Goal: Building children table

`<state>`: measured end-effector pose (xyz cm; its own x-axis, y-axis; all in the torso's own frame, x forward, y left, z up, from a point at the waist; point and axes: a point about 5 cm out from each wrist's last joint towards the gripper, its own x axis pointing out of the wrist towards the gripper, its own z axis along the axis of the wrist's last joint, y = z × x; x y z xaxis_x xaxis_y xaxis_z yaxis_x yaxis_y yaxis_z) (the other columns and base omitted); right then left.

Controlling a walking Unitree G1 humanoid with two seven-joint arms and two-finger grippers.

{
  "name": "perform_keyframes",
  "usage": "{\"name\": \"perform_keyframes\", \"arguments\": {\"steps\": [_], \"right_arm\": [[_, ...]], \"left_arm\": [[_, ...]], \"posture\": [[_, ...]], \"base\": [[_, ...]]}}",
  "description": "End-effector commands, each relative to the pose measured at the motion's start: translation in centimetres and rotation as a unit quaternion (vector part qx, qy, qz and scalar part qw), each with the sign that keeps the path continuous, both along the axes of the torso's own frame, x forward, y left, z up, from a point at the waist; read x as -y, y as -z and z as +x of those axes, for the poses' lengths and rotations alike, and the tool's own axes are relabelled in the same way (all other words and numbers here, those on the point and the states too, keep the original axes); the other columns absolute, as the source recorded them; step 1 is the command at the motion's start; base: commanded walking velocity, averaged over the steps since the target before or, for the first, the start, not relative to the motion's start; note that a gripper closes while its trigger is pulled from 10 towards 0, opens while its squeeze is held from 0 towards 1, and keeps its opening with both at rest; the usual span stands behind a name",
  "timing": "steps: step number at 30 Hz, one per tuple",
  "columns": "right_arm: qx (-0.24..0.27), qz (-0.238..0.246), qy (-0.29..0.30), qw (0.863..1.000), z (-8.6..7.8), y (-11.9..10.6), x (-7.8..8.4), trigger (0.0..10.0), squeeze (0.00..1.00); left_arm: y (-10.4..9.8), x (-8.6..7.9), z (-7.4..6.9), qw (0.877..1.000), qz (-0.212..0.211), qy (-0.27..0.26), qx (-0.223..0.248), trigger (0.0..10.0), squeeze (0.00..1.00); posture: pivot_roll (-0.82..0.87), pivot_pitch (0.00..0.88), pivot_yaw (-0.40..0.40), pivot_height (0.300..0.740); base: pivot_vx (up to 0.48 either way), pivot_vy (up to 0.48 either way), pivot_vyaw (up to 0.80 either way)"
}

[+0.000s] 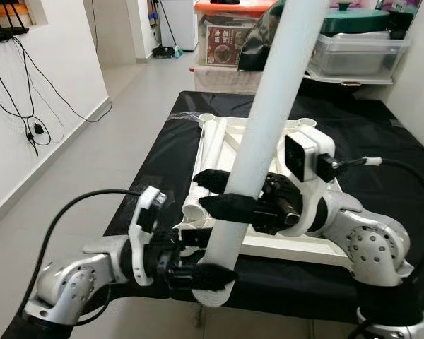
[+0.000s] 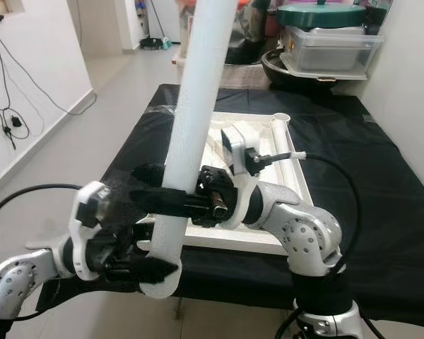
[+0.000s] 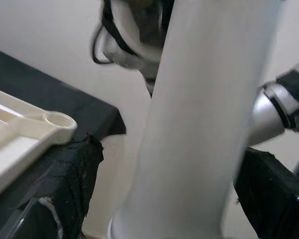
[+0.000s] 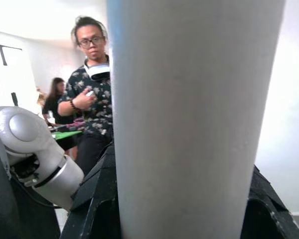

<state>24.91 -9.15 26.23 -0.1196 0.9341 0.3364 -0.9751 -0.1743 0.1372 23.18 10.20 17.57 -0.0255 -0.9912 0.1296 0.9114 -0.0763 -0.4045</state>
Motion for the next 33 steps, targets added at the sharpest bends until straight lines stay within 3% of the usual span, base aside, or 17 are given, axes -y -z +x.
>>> {"name": "perform_keyframes", "arguments": {"steps": [1, 2, 21, 22, 23, 24, 25, 26, 31, 32, 33], "right_arm": [[0.012, -0.002, -0.014, 1.000, -0.3, -0.3, -0.5, 0.0, 0.00], [0.010, -0.004, -0.017, 1.000, -0.3, -0.2, -0.7, 0.0, 0.00], [0.005, -0.005, -0.011, 1.000, -0.7, 0.1, -0.8, 0.0, 0.00], [0.007, -0.009, -0.006, 1.000, -0.6, 0.2, -0.9, 3.0, 0.00], [0.007, -0.009, -0.006, 1.000, -0.6, 0.2, -0.9, 3.0, 0.00], [0.003, -0.014, 0.002, 1.000, -0.6, 0.4, -1.0, 10.0, 0.00], [-0.012, -0.021, 0.018, 1.000, -0.3, 0.6, -1.0, 10.0, 0.00], [-0.018, -0.027, 0.030, 0.999, -0.2, 0.7, -1.1, 10.0, 1.00], [-0.019, -0.049, 0.087, 0.995, 0.4, 0.7, -0.9, 10.0, 1.00], [-0.014, -0.060, 0.111, 0.992, 0.7, 0.8, -0.8, 10.0, 0.04], [-0.014, -0.060, 0.111, 0.992, 0.7, 0.8, -0.8, 10.0, 0.04]], "left_arm": [[0.4, 0.1, 0.1, 1.000, 0.017, 0.010, 0.006, 9.7, 0.00], [0.6, 0.1, 0.0, 0.999, 0.028, 0.020, 0.010, 0.0, 0.00], [0.8, -0.2, 0.1, 0.998, 0.047, 0.025, 0.033, 0.0, 0.00], [0.8, -0.2, 0.2, 0.998, 0.047, 0.020, 0.035, 0.0, 0.00], [0.8, -0.2, 0.2, 0.998, 0.047, 0.020, 0.035, 0.0, 0.00], [0.9, -0.2, 0.4, 0.998, 0.047, 0.014, 0.036, 0.0, 0.00], [1.0, -0.2, 0.4, 0.998, 0.048, 0.010, 0.037, 0.0, 0.00], [1.1, -0.2, 0.5, 0.998, 0.049, 0.006, 0.037, 0.0, 0.00], [1.1, -0.2, 0.8, 0.997, 0.053, -0.011, 0.045, 0.0, 0.00], [1.1, -0.3, 1.3, 0.996, 0.058, -0.031, 0.052, 0.7, 0.00], [1.1, -0.3, 1.3, 0.996, 0.058, -0.031, 0.052, 0.7, 0.00]], "posture": [[0.05, 0.000, -0.028, 0.740], [0.05, 0.000, -0.027, 0.740], [0.05, 0.000, -0.030, 0.740], [0.05, 0.000, -0.030, 0.740], [0.05, 0.000, -0.030, 0.740], [0.05, 0.000, -0.030, 0.740], [0.05, 0.000, -0.030, 0.740], [0.04, 0.000, -0.028, 0.740], [0.04, 0.000, -0.028, 0.740], [0.04, 0.000, -0.028, 0.740], [0.04, 0.000, -0.028, 0.740]], "base": [[0.000, 0.000, 0.00], [0.000, 0.000, 0.00], [0.000, 0.000, 0.00], [0.000, 0.000, 0.00], [0.000, 0.000, 0.00], [0.000, 0.000, 0.00], [0.000, 0.000, 0.00], [0.000, 0.000, 0.00], [0.000, 0.000, 0.00], [0.000, 0.000, 0.00], [0.000, 0.000, 0.00]]}}
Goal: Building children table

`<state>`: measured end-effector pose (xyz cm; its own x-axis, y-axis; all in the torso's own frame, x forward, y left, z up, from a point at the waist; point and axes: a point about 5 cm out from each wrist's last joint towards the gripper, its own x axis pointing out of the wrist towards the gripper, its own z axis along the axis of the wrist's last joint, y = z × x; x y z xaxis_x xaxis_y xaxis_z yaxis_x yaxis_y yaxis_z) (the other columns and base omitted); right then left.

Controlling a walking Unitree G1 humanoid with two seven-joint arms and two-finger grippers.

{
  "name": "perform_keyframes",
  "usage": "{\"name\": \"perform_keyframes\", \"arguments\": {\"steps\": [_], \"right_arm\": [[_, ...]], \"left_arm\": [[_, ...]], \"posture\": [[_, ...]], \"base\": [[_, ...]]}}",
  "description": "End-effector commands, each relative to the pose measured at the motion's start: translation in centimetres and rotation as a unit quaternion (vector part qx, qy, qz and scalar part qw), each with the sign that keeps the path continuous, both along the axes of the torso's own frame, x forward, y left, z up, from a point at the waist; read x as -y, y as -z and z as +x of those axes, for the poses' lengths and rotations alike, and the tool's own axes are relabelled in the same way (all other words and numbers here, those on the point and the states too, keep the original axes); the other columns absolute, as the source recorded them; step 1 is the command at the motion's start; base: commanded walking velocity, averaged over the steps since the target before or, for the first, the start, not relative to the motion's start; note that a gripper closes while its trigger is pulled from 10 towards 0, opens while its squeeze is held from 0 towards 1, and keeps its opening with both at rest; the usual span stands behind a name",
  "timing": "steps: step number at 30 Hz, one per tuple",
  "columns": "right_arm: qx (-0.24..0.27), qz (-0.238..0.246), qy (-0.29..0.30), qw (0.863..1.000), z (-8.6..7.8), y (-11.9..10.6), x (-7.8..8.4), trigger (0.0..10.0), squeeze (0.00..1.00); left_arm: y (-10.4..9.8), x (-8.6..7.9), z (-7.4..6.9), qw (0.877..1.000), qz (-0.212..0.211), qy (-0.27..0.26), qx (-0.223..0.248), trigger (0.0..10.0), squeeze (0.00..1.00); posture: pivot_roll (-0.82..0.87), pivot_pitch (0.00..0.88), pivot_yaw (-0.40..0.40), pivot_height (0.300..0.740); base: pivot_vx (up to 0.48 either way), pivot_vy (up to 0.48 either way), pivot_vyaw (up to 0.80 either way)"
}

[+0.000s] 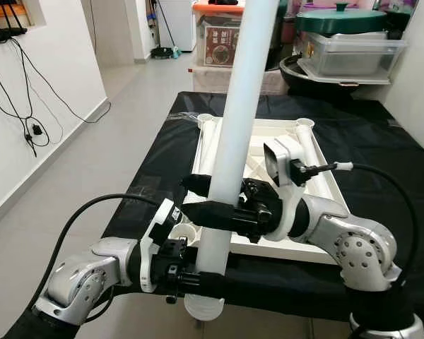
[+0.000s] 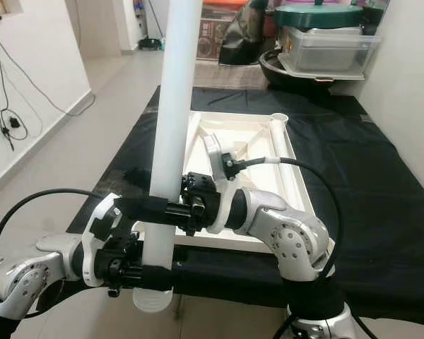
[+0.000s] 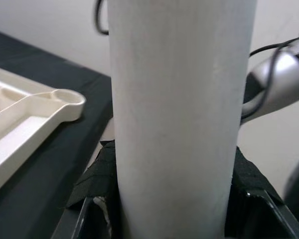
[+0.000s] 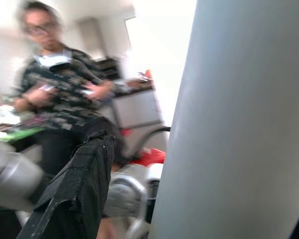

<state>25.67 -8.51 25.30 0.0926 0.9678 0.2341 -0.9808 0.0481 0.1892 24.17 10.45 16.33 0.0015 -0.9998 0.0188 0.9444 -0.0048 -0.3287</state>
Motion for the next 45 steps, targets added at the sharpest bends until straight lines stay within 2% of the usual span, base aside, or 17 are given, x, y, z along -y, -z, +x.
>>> {"name": "perform_keyframes", "arguments": {"steps": [1, 6, 7, 9, 11, 12, 26, 27, 29, 30, 33, 34, 38, 39, 40, 41, 45], "right_arm": [[0.010, -0.020, 0.035, 0.999, 0.2, 0.0, -0.1, 10.0, 0.00], [-0.016, -0.026, 0.081, 0.996, 0.7, 0.4, 0.0, 10.0, 0.00], [-0.032, -0.019, 0.090, 0.995, 0.7, 0.6, -0.1, 10.0, 0.00], [-0.042, -0.015, 0.095, 0.995, 0.6, 0.8, -0.2, 10.0, 0.00], [-0.062, -0.006, 0.104, 0.993, 0.6, 1.1, -0.4, 10.0, 0.00], [-0.085, 0.002, 0.118, 0.989, 0.8, 1.6, -0.6, 10.0, 0.00], [-0.185, 0.077, 0.241, 0.949, 2.8, 3.2, -1.8, 10.0, 0.00], [-0.184, 0.072, 0.247, 0.949, 2.7, 3.5, -1.8, 7.4, 0.00], [-0.182, 0.068, 0.250, 0.949, 2.7, 3.7, -1.9, 7.4, 0.00], [-0.179, 0.058, 0.256, 0.948, 2.7, 4.0, -1.8, 6.0, 0.00], [-0.173, 0.040, 0.271, 0.946, 2.8, 4.5, -1.7, 6.2, 0.00], [-0.169, 0.028, 0.283, 0.944, 3.0, 4.8, -1.5, 4.8, 0.00], [-0.163, 0.012, 0.297, 0.941, 3.2, 5.3, -1.2, 3.9, 0.00], [-0.159, -0.005, 0.311, 0.937, 3.4, 5.8, -0.9, 1.6, 0.00], [-0.159, -0.005, 0.311, 0.937, 3.4, 5.8, -0.9, 1.6, 0.00], [-0.152, -0.021, 0.321, 0.935, 3.4, 6.2, -0.7, 0.0, 0.00], [-0.146, -0.041, 0.335, 0.930, 3.5, 7.0, -0.4, 0.0, 0.00]], "left_arm": [[-0.1, -0.2, 1.0, 0.999, 0.014, -0.042, 0.020, 3.0, 0.00], [0.1, -0.4, 2.4, 0.993, 0.042, -0.098, 0.054, 3.8, 0.00], [0.4, -0.3, 2.8, 0.989, 0.056, -0.115, 0.073, 2.4, 0.00], [0.6, -0.2, 3.1, 0.986, 0.066, -0.126, 0.086, 2.4, 0.00], [0.7, 0.0, 3.3, 0.982, 0.079, -0.135, 0.104, 3.3, 0.00], [0.8, 0.4, 3.5, 0.978, 0.094, -0.141, 0.124, 10.0, 0.00], [1.2, 2.7, 3.9, 0.968, 0.091, -0.166, 0.162, 10.0, 0.00], [1.2, 2.8, 3.8, 0.969, 0.090, -0.163, 0.164, 10.0, 0.00], [1.2, 2.9, 3.7, 0.969, 0.089, -0.160, 0.165, 10.0, 0.00], [1.1, 2.9, 3.6, 0.969, 0.089, -0.158, 0.167, 10.0, 0.00], [1.0, 2.8, 3.5, 0.969, 0.090, -0.154, 0.170, 10.0, 0.00], [1.0, 2.7, 3.4, 0.969, 0.090, -0.152, 0.173, 10.0, 0.00], [0.9, 2.6, 3.4, 0.968, 0.092, -0.151, 0.176, 10.0, 0.00], [0.8, 2.5, 3.5, 0.967, 0.095, -0.152, 0.181, 10.0, 0.00], [0.8, 2.5, 3.5, 0.967, 0.095, -0.152, 0.181, 10.0, 0.00], [0.6, 2.4, 3.5, 0.966, 0.096, -0.152, 0.186, 10.0, 0.00], [0.2, 2.5, 3.6, 0.964, 0.094, -0.151, 0.198, 10.0, 0.00]], "posture": [[0.04, 0.000, -0.028, 0.740], [0.04, 0.000, -0.026, 0.740], [0.03, 0.000, -0.025, 0.740], [0.03, 0.000, -0.025, 0.740], [0.03, 0.000, -0.024, 0.740], [0.03, 0.000, -0.022, 0.740], [0.03, 0.000, -0.027, 0.740], [0.03, 0.000, -0.027, 0.740], [0.03, 0.000, -0.027, 0.740], [0.04, 0.000, -0.025, 0.740], [0.04, 0.000, -0.025, 0.740], [0.04, 0.000, -0.025, 0.740], [0.04, 0.000, -0.025, 0.740], [0.04, 0.000, -0.027, 0.740], [0.04, 0.000, -0.027, 0.740], [0.04, 0.000, -0.027, 0.740], [0.03, 0.000, -0.025, 0.740]], "base": [[0.000, 0.000, 0.00], [0.000, 0.000, 0.00], [0.000, 0.000, 0.00], [0.000, 0.000, 0.00], [0.000, 0.000, 0.00], [0.000, 0.000, 0.00], [0.000, 0.000, 0.00], [0.000, 0.000, 0.00], [0.000, 0.000, 0.00], [0.000, 0.000, 0.00], [0.000, 0.000, 0.00], [0.000, 0.000, 0.00], [0.000, 0.000, 0.00], [0.000, 0.000, 0.00], [0.000, 0.000, 0.00], [0.000, 0.000, 0.00], [0.000, 0.000, 0.00]]}}
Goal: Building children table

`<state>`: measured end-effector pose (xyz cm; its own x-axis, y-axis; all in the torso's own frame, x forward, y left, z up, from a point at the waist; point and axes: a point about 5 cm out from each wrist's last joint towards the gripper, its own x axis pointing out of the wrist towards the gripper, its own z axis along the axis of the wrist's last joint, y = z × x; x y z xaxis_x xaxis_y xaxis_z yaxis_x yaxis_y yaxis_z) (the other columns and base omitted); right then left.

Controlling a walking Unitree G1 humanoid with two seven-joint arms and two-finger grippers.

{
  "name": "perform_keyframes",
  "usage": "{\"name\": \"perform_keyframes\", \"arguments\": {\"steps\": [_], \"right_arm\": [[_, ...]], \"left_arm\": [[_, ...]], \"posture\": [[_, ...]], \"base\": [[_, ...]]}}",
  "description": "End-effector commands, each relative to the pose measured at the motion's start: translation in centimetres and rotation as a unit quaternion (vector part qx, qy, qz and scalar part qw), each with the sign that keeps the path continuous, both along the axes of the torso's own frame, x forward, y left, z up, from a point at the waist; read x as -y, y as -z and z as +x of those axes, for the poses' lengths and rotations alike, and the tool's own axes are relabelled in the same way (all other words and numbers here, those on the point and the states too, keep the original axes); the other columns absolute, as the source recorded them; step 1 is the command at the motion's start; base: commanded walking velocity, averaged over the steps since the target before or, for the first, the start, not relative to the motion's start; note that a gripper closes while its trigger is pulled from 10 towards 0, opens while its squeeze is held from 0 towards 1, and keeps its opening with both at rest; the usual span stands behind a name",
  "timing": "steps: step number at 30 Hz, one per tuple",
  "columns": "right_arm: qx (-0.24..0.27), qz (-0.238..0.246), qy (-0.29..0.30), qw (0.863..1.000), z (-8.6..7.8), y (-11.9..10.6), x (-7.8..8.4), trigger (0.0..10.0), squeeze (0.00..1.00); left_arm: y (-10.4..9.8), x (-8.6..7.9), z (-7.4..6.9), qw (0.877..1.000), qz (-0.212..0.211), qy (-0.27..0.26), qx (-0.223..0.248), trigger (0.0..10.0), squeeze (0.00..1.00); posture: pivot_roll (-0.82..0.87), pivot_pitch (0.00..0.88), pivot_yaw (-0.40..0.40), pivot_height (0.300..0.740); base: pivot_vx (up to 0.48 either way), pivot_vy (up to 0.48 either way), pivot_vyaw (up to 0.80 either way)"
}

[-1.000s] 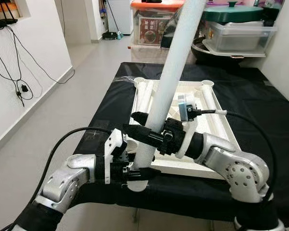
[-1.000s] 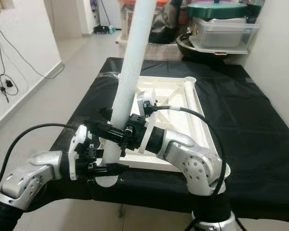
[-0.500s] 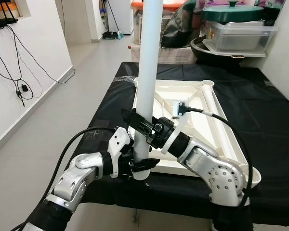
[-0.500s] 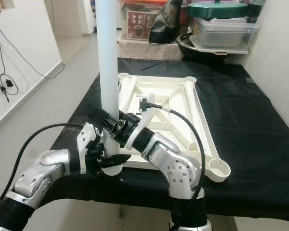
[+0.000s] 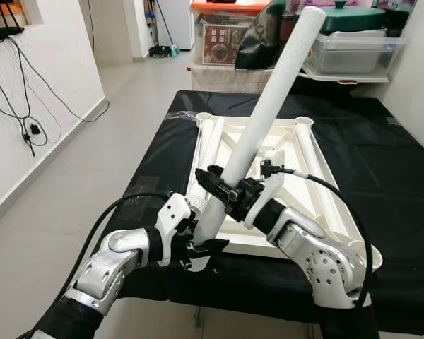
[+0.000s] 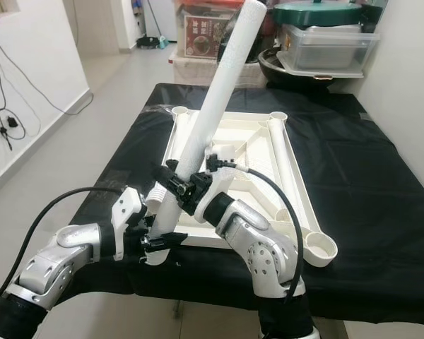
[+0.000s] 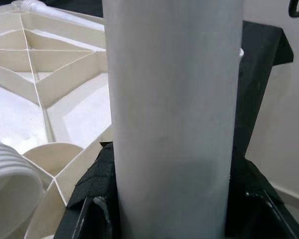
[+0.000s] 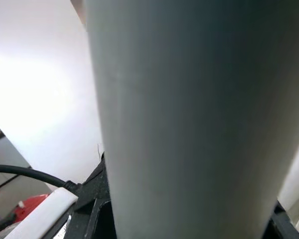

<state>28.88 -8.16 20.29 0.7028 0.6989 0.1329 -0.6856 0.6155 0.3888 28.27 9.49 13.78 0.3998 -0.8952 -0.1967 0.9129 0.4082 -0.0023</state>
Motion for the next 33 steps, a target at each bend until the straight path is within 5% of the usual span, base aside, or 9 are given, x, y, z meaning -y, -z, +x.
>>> {"name": "perform_keyframes", "arguments": {"steps": [1, 16, 17, 33], "right_arm": [[-0.045, -0.023, 0.015, 0.999, 0.2, 2.0, 0.0, 0.0, 0.00], [-0.040, 0.036, 0.058, 0.997, 0.1, 1.3, 0.1, 0.0, 0.00], [-0.038, 0.039, 0.064, 0.996, -0.1, 1.2, 0.3, 0.0, 0.00], [-0.032, 0.028, 0.094, 0.995, -0.2, 1.5, 1.0, 0.0, 0.00]], "left_arm": [[-2.4, 1.5, -0.4, 0.997, -0.026, 0.051, 0.061, 10.0, 0.00], [-1.9, 2.0, 0.2, 0.995, -0.031, 0.010, 0.091, 10.0, 0.00], [-2.1, 1.7, 0.3, 0.996, -0.040, 0.010, 0.080, 10.0, 1.00], [-3.6, -0.6, 0.3, 0.993, -0.102, -0.003, 0.063, 10.0, 1.00]], "posture": [[0.03, 0.000, -0.024, 0.740], [-0.08, 0.000, 0.010, 0.740], [-0.11, 0.000, 0.035, 0.740], [-0.16, 0.000, 0.081, 0.740]], "base": [[0.000, 0.000, 0.00], [0.000, 0.000, 0.00], [0.000, 0.000, 0.00], [0.000, 0.000, 0.00]]}}
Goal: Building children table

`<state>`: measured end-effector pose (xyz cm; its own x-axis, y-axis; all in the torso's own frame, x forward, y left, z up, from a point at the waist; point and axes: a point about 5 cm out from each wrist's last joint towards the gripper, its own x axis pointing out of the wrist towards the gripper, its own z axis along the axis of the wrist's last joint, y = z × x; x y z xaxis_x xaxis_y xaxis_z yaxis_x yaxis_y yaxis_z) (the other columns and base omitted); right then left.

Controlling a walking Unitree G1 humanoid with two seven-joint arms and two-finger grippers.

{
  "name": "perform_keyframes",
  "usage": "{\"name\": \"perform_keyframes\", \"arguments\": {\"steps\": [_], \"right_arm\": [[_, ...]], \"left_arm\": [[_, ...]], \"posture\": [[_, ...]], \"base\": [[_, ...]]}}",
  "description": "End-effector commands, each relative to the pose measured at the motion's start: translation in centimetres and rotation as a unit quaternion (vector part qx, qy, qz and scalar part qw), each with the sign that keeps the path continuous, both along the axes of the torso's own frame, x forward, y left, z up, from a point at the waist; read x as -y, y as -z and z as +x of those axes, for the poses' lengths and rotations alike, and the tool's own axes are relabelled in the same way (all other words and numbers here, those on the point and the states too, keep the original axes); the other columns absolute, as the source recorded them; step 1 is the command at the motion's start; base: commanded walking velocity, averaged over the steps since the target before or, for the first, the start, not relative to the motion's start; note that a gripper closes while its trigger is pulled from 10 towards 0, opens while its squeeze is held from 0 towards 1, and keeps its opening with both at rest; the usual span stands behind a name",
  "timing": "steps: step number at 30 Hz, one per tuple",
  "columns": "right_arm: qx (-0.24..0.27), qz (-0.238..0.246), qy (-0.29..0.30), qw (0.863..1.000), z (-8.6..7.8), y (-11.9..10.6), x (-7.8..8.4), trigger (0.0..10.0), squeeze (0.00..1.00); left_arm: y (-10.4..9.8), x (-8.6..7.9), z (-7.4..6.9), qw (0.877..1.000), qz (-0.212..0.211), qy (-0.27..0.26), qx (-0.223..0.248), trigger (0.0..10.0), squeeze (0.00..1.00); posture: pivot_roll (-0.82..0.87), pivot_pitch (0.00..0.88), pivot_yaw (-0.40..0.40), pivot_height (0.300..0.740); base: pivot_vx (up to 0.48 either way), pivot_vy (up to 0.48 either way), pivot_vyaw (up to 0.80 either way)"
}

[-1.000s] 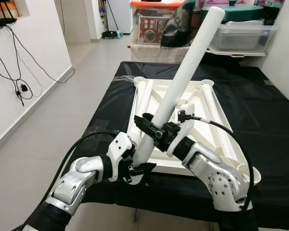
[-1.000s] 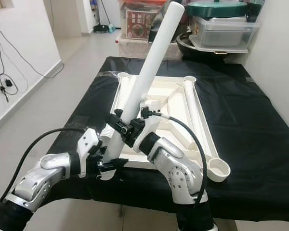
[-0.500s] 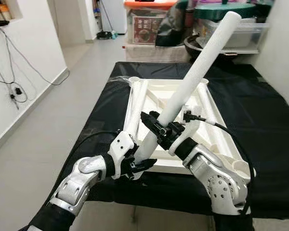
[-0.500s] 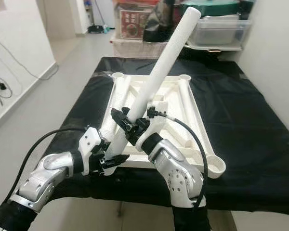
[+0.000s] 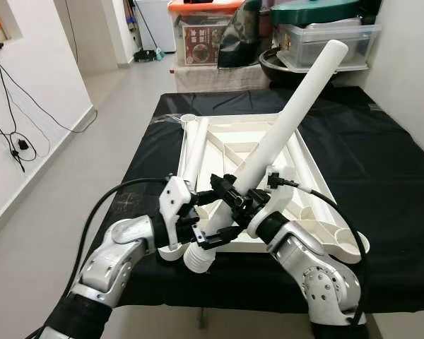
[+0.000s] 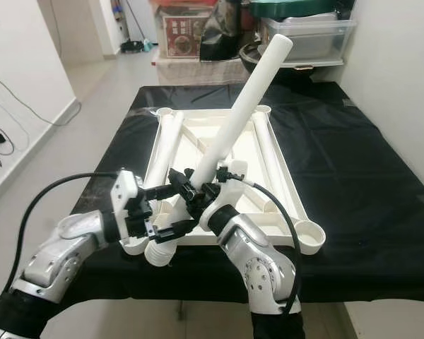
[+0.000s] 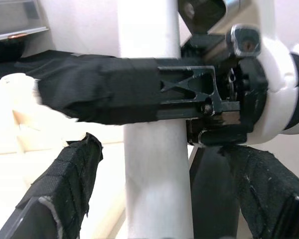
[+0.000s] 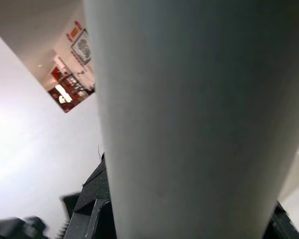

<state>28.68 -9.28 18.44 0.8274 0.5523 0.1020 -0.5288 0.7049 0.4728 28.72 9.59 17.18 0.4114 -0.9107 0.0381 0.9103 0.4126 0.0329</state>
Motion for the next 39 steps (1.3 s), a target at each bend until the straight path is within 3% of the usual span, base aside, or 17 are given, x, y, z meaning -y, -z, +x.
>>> {"name": "perform_keyframes", "arguments": {"steps": [1, 7, 8, 10, 11, 17, 23, 28, 34, 39], "right_arm": [[0.013, -0.002, 0.008, 1.000, 0.1, -0.4, 0.2, 0.0, 0.00], [0.020, -0.016, 0.029, 0.999, 0.2, -0.7, 1.5, 0.0, 0.00], [0.021, -0.022, 0.036, 0.999, 0.3, -0.7, 2.0, 0.0, 0.00], [0.022, -0.026, 0.041, 0.999, 0.4, -0.7, 2.4, 0.0, 0.00], [0.024, -0.031, 0.050, 0.998, 0.5, -0.8, 3.1, 0.0, 0.00], [0.034, -0.048, 0.084, 0.995, 1.2, -1.3, 5.4, 0.0, 0.00], [0.041, -0.057, 0.101, 0.992, 1.4, -1.7, 6.8, 0.0, 0.00], [0.055, -0.082, 0.089, 0.991, 0.8, -1.9, 8.8, 0.0, 0.00], [0.062, -0.104, 0.072, 0.990, 0.5, -2.1, 9.5, 0.0, 0.00], [0.078, -0.127, 0.073, 0.986, 0.6, -3.1, 11.1, 0.0, 0.00]], "left_arm": [[-0.4, -0.8, -0.2, 1.000, -0.009, -0.001, -0.006, 10.0, 1.00], [-0.8, -1.6, -0.6, 1.000, -0.005, 0.020, -0.012, 10.0, 1.00], [-1.0, -1.6, -0.6, 1.000, -0.011, 0.022, -0.013, 10.0, 0.78], [-1.2, -1.7, -0.6, 1.000, -0.016, 0.022, -0.013, 10.0, 0.78], [-1.5, -1.7, -0.6, 0.999, -0.025, 0.019, -0.014, 10.0, 0.00], [-1.9, -2.2, -0.5, 0.999, -0.039, -0.007, -0.013, 10.0, 0.00], [-2.0, -2.7, -0.3, 0.999, -0.040, -0.022, -0.012, 10.0, 0.00], [-2.5, -3.2, -0.3, 0.998, -0.050, -0.036, -0.010, 10.0, 0.00], [-2.5, -3.8, -0.5, 0.997, -0.052, -0.047, -0.014, 10.0, 0.00], [-2.1, -4.3, -0.6, 0.996, -0.049, -0.067, -0.020, 10.0, 0.00]], "posture": [[-0.16, 0.000, 0.081, 0.740], [-0.16, 0.000, 0.067, 0.740], [-0.15, 0.000, 0.063, 0.740], [-0.15, 0.000, 0.063, 0.740], [-0.14, 0.000, 0.052, 0.740], [-0.11, 0.000, 0.036, 0.740], [-0.09, 0.000, 0.027, 0.740], [-0.04, 0.000, -0.001, 0.740], [-0.03, 0.000, -0.012, 0.740], [-0.03, 0.000, -0.016, 0.740]], "base": [[0.000, 0.000, 0.00], [0.000, 0.000, 0.00], [0.000, 0.000, 0.00], [0.000, 0.000, 0.00], [0.000, 0.000, 0.00], [0.000, 0.000, 0.00], [0.000, 0.000, 0.00], [0.000, 0.000, 0.00], [0.000, 0.000, 0.00], [0.000, 0.000, 0.00]]}}
